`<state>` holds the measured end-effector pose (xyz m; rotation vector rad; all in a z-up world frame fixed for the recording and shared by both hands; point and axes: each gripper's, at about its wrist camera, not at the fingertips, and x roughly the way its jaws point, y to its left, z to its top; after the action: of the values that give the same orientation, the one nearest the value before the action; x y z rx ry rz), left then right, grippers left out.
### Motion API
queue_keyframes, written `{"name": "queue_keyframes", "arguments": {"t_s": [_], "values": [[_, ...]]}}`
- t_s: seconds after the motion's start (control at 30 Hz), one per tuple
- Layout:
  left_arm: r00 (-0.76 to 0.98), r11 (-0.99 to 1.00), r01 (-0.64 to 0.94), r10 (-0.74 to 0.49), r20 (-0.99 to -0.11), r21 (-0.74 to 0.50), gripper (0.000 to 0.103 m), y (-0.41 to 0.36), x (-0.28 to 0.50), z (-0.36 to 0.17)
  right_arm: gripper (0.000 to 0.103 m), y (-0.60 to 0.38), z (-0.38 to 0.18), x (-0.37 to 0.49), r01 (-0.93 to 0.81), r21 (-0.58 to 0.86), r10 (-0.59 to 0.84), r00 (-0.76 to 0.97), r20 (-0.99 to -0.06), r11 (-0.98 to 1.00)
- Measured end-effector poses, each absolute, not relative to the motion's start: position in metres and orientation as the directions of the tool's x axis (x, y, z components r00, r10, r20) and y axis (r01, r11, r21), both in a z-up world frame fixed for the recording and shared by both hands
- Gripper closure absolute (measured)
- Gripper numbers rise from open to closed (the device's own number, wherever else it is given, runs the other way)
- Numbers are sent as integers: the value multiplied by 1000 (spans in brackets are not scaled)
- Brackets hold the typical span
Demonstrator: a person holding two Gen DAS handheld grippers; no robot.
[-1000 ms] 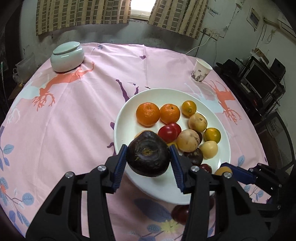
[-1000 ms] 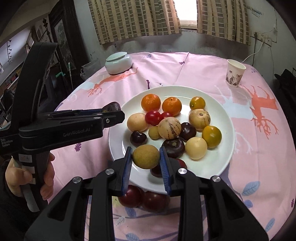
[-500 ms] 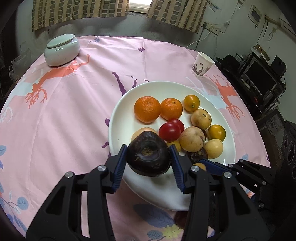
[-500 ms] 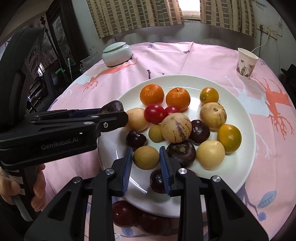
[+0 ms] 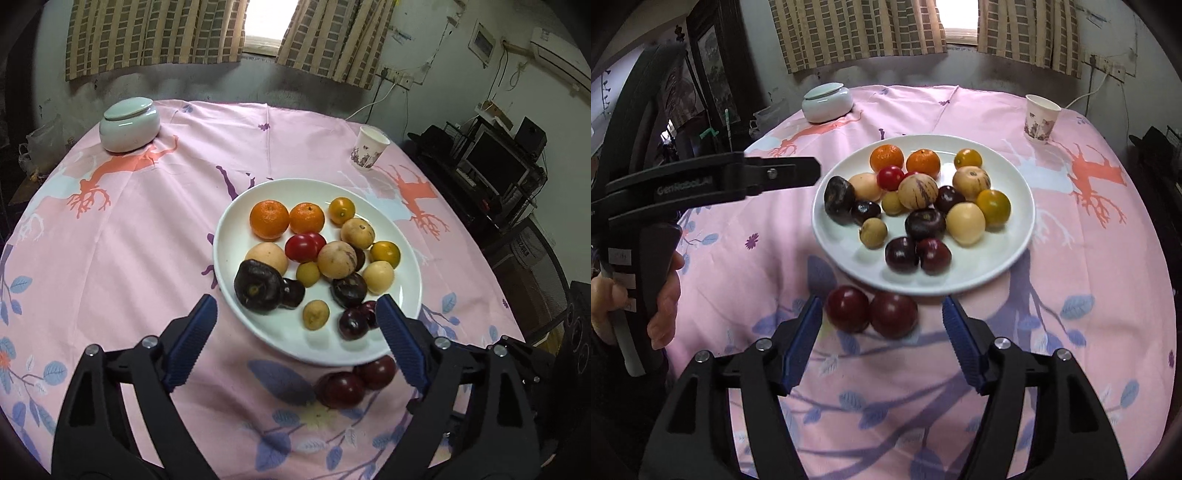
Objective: Organize fruits
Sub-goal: 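Carry both fruits onto the white plate and open both grippers, then grasp a dark red plum with each gripper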
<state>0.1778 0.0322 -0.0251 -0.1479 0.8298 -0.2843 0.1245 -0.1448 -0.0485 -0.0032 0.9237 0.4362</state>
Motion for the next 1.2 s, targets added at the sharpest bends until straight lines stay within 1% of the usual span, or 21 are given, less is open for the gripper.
{"name": "queue_keyframes", "arguments": {"t_s": [0.03, 0.07, 0.1, 0.13, 0.17, 0.2, 0.37, 0.53, 0.6, 0.67, 0.7, 0.73, 0.77, 0.8, 0.87, 1.0, 1.13, 1.2], "values": [[652, 953, 192, -303, -695, -234, 11, 32, 164, -25, 33, -152, -48, 115, -352, 202, 372, 529, -763, 914], [661, 954, 195, -301, -688, -229, 10, 32, 151, -25, 30, -157, -47, 106, -337, 220, 379, 537, -754, 915], [666, 955, 195, -298, -684, -225, 9, 32, 138, -28, 24, -165, -46, 96, -318, 242, 386, 547, -743, 917], [665, 955, 195, -295, -686, -222, 7, 31, 128, -32, 21, -170, -47, 88, -303, 257, 389, 555, -735, 918], [658, 955, 200, -296, -692, -219, 7, 30, 119, -36, 16, -174, -47, 81, -291, 266, 389, 561, -731, 919], [650, 955, 204, -295, -701, -213, 7, 29, 112, -40, 14, -177, -49, 76, -280, 268, 384, 563, -732, 922], [623, 963, 195, -270, -734, -188, 7, 33, 90, -57, 14, -178, -58, 65, -250, 223, 328, 547, -770, 942], [612, 964, 168, -266, -745, -206, 7, 43, 81, -64, 14, -166, -73, 70, -264, 191, 305, 512, -803, 945], [614, 965, 164, -262, -745, -203, 7, 45, 78, -64, 14, -160, -76, 76, -277, 173, 299, 524, -797, 945], [619, 966, 161, -260, -741, -204, 7, 48, 74, -63, 14, -156, -77, 85, -293, 169, 311, 556, -771, 941], [620, 966, 159, -260, -740, -206, 7, 50, 72, -63, 17, -154, -77, 90, -294, 162, 308, 564, -767, 942], [622, 966, 155, -260, -739, -209, 7, 52, 70, -63, 23, -152, -79, 96, -292, 156, 303, 569, -765, 944], [622, 966, 151, -258, -739, -210, 7, 55, 68, -64, 36, -150, -81, 102, -297, 161, 309, 562, -767, 941], [622, 966, 146, -256, -740, -212, 7, 57, 67, -64, 47, -148, -84, 110, -300, 179, 323, 549, -771, 937], [620, 966, 135, -256, -742, -220, 7, 63, 65, -66, 55, -144, -91, 121, -292, 191, 325, 533, -781, 937], [619, 965, 123, -256, -742, -230, 7, 71, 64, -67, 59, -137, -103, 134, -300, 218, 348, 500, -793, 929], [615, 963, 127, -264, -743, -237, 7, 72, 65, -68, 60, -131, -106, 142, -298, 185, 321, 515, -795, 936], [612, 962, 134, -268, -744, -237, 7, 70, 66, -68, 60, -130, -107, 145, -305, 195, 333, 512, -791, 932]]}}
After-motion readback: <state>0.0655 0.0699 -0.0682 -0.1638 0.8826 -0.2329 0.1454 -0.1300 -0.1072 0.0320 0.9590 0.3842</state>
